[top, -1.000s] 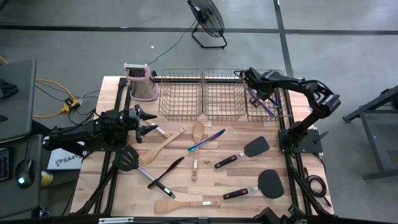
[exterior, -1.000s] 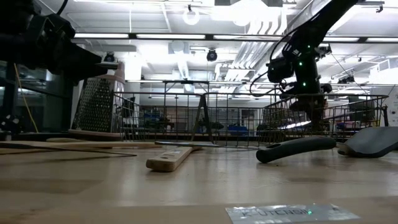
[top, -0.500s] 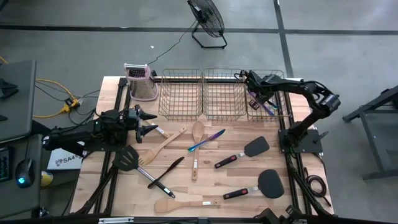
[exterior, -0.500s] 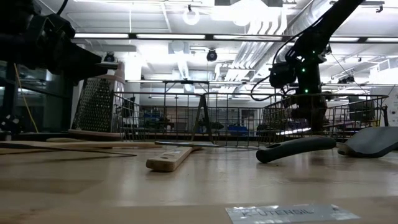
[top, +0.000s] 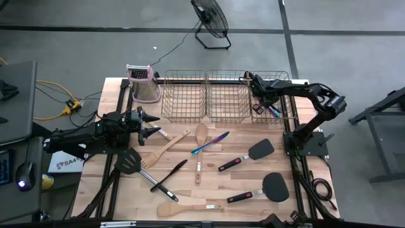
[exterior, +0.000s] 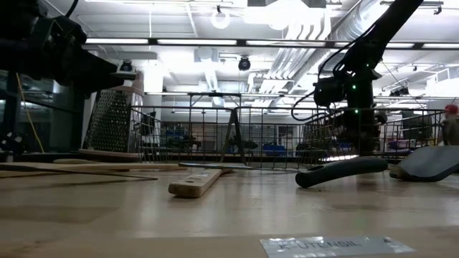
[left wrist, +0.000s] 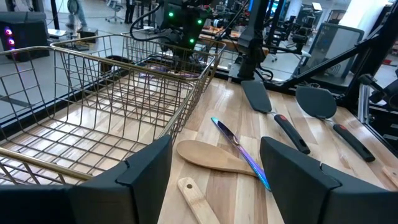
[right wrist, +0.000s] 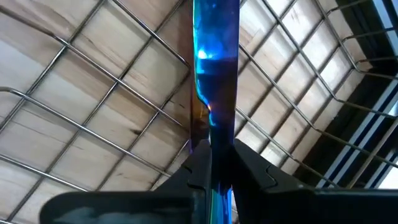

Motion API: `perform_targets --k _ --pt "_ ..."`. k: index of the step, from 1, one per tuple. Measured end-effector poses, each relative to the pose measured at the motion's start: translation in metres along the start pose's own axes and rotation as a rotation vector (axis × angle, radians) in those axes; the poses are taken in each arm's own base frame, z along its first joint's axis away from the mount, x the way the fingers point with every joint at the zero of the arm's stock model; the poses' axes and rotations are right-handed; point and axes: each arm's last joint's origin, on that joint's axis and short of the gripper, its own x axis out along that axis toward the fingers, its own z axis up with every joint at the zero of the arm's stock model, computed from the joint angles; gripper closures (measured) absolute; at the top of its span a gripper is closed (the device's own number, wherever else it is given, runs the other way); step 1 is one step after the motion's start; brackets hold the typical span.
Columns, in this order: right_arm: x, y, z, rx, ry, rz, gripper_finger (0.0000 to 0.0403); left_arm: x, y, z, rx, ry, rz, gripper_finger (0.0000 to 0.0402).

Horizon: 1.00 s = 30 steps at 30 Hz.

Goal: Pick & Place Kitchen Items
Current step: Put the bottom blue table knife into the right mesh basket, then put the black table knife into the right mesh basket

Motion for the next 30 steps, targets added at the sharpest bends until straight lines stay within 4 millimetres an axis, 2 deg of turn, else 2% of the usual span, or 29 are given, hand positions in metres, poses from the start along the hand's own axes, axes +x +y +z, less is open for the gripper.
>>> perform_targets --k 19,25,30 --pt "0.0 0.0022 0.0037 0.087 -0.031 0.108 0.0372 0.0 0.0 0.0 0.0 0.0 0.0 0.0161" --pt "0.0 0.0018 0.0044 0.088 -0.038 0.098 0.0331 0.0 0.0 0.0 0.0 0.0 0.0 0.0161" --pt "-0.0001 0.0017 0.0045 0.086 -0.038 0.094 0.032 0.0 0.0 0.0 0.0 0.0 0.0 0.0161"
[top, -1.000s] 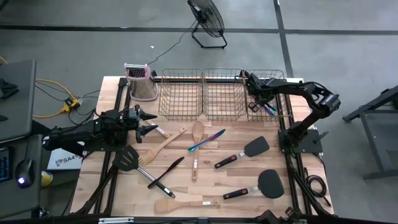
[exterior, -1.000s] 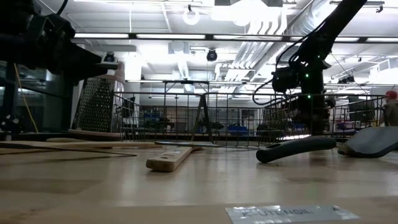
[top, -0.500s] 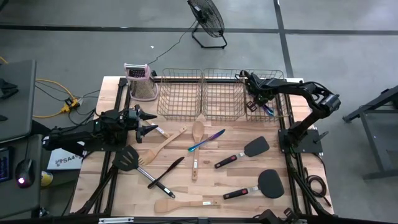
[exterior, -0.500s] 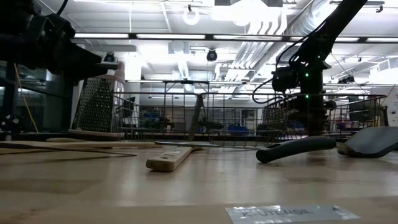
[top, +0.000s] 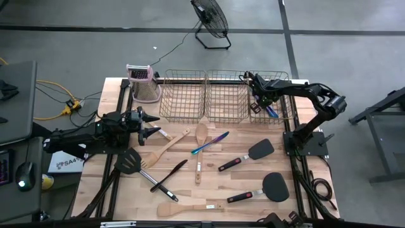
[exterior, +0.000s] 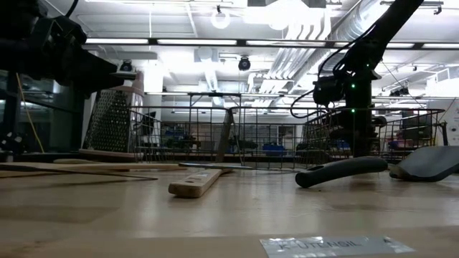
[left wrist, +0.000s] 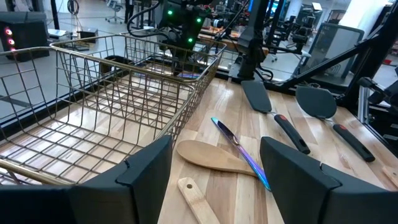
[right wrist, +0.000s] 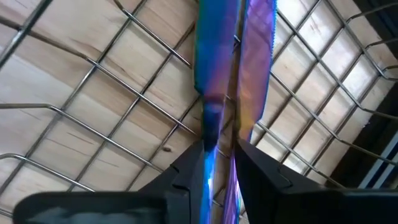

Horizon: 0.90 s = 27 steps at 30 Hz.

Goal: Pick & Place Kitchen Items
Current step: Put the black table knife into the right mesh basket

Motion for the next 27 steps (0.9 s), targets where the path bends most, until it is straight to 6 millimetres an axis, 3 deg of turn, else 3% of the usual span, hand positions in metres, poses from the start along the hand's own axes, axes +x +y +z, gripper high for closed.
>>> perform_targets --k 17,21,27 --pt "-0.002 -0.004 -0.004 0.046 0.027 -0.107 0.0317 0.0 0.0 0.0 0.0 0.0 0.0 0.0161" --pt "-0.015 -0.008 -0.005 0.064 -0.028 -0.109 0.0316 0.0 0.0 0.0 0.0 0.0 0.0 0.0161" --pt "-0.05 -0.017 -0.011 0.108 -0.172 -0.095 0.0316 0.0 0.0 0.0 0.0 0.0 0.0 0.0161"
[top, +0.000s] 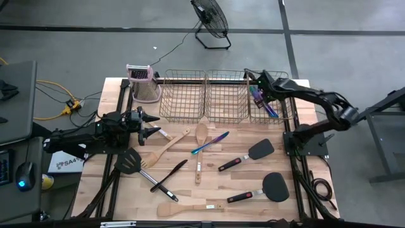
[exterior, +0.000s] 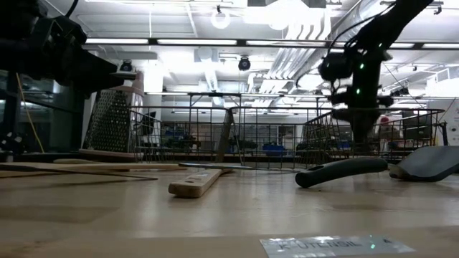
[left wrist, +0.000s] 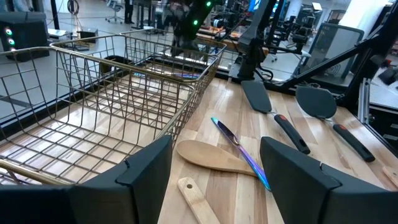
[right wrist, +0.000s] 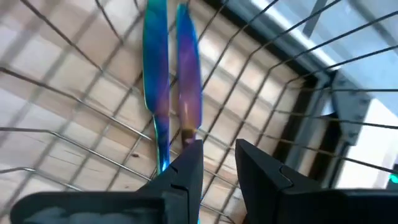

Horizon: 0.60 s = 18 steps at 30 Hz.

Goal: Pick & Place Kitchen Items
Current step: Put the black table knife into the right mesh basket

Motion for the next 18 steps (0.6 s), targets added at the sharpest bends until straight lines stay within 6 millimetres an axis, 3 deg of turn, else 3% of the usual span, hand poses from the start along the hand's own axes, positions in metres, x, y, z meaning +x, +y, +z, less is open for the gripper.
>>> perform_targets --k 9,18 --pt "-0.053 -0.019 -0.013 0.147 -0.176 0.148 0.0316 0.0 0.0 0.0 0.0 0.0 0.0 0.0161" --pt "-0.093 -0.028 -0.038 0.212 -0.284 0.297 0.0316 0.0 0.0 0.0 0.0 0.0 0.0 0.0161"
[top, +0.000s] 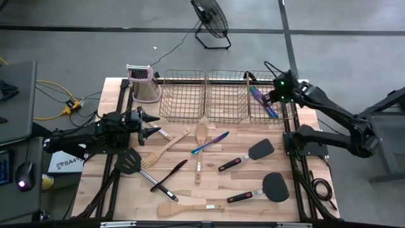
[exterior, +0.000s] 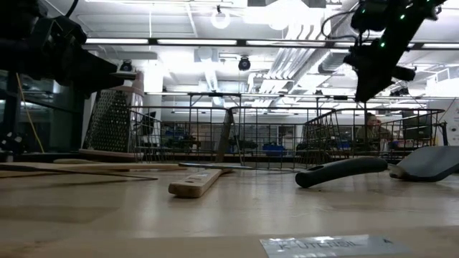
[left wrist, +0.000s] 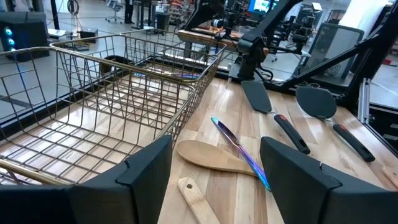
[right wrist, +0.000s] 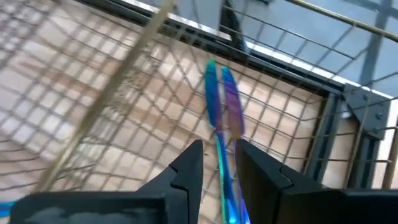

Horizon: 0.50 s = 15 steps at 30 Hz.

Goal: Pick & Place Kitchen Items
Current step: Put the black table knife into the right mesh basket

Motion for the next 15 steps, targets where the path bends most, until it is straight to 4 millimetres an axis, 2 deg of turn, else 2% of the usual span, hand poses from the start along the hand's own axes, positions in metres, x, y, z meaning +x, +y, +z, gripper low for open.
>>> perform_targets --k 8,15 --pt "-0.033 0.017 -0.014 -0.078 -0.103 0.169 0.0316 0.0 0.0 0.0 0.0 0.0 0.0 0.0161" --pt "-0.048 0.035 -0.027 -0.149 -0.127 0.285 0.0316 0.0 0.0 0.0 0.0 0.0 0.0 0.0161"
